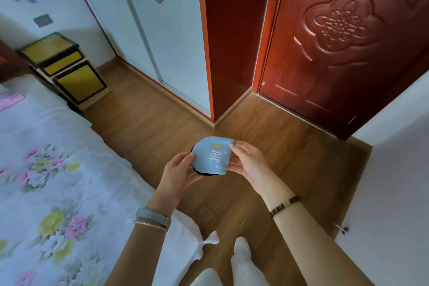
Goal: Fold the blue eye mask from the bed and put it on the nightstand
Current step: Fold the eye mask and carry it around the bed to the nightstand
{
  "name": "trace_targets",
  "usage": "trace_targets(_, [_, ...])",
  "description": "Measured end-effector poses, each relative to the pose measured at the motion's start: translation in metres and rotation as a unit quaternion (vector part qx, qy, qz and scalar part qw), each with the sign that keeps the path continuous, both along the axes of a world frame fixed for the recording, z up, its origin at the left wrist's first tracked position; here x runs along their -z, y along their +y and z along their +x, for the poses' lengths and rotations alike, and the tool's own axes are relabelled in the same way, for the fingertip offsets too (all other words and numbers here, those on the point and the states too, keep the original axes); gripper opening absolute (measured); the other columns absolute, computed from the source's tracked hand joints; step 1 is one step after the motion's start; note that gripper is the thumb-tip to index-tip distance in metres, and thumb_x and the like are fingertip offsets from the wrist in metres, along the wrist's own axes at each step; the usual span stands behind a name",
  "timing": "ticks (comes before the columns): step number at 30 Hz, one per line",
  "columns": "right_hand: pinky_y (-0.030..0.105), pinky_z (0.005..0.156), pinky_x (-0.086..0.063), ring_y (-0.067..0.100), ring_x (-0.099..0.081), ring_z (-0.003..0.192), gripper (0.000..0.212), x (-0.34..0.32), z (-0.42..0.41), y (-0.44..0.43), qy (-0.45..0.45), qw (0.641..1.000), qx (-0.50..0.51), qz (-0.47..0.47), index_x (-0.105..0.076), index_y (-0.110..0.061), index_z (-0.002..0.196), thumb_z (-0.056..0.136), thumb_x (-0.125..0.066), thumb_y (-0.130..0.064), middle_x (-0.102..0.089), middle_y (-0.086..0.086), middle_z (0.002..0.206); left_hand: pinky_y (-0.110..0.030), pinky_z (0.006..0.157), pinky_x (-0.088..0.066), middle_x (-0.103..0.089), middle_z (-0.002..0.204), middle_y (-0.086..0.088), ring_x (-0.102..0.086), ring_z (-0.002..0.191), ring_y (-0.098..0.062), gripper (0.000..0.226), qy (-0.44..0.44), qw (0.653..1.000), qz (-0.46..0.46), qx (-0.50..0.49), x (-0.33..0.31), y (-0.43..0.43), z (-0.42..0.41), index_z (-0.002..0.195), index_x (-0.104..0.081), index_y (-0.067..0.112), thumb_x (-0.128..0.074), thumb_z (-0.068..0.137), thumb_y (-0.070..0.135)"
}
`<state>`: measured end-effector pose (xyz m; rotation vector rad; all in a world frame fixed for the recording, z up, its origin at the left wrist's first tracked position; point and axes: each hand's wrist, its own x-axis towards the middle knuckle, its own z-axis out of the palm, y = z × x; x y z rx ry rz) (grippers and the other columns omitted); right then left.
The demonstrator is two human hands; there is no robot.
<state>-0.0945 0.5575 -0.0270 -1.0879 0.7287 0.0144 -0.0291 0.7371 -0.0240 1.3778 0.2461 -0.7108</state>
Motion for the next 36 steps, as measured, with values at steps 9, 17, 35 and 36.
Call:
trace_targets(9, [0.036, 0.074, -0.062, 0.018, -0.077, 0.083, 0.029, 0.006, 0.094, -0.019, 0.007, 0.995, -0.101, 0.023, -0.063, -0.008, 0.124, 0.096, -0.061, -0.017, -0.073, 0.012, 0.110, -0.027, 0.065, -0.061, -0.064, 0.123, -0.023, -0.068, 0.105, -0.032, 0.034, -0.020, 0.994, 0.022, -0.101, 0.006, -0.008, 0.058, 0.123, -0.060, -0.001, -0.057, 0.095, 0.018])
trace_targets(17, [0.034, 0.075, -0.063, 0.020, -0.075, 0.090, 0.027, 0.014, 0.200, -0.014, 0.017, 0.982, -0.186, -0.002, -0.063, -0.009, 0.123, 0.097, -0.059, -0.017, -0.073, 0.011, 0.112, -0.028, 0.074, -0.060, -0.071, 0.111, -0.013, -0.074, 0.092, -0.016, 0.026, -0.036, 0.988, 0.031, -0.144, 0.029, 0.002, 0.137, 0.113, -0.066, 0.009, -0.058, 0.095, 0.026])
trace_targets(35, [0.034, 0.075, -0.062, 0.020, -0.074, 0.089, 0.024, -0.011, 0.487, 0.028, -0.001, 0.960, -0.281, -0.017, -0.066, -0.011, 0.119, 0.096, -0.062, -0.019, -0.072, 0.011, 0.114, -0.031, 0.079, -0.060, -0.070, 0.111, -0.010, -0.071, 0.100, -0.020, 0.023, -0.066, 0.967, 0.036, -0.242, 0.010, 0.040, 0.385, 0.109, -0.068, 0.014, -0.055, 0.096, 0.028])
trace_targets(36, [0.034, 0.075, -0.062, 0.020, -0.075, 0.089, 0.026, -0.011, 0.502, 0.030, -0.002, 0.958, -0.287, -0.015, -0.066, -0.010, 0.120, 0.096, -0.062, -0.019, -0.071, 0.011, 0.115, -0.029, 0.076, -0.060, -0.070, 0.110, -0.010, -0.071, 0.098, -0.019, 0.023, -0.066, 0.965, 0.035, -0.250, 0.010, 0.042, 0.397, 0.109, -0.068, 0.014, -0.055, 0.096, 0.028])
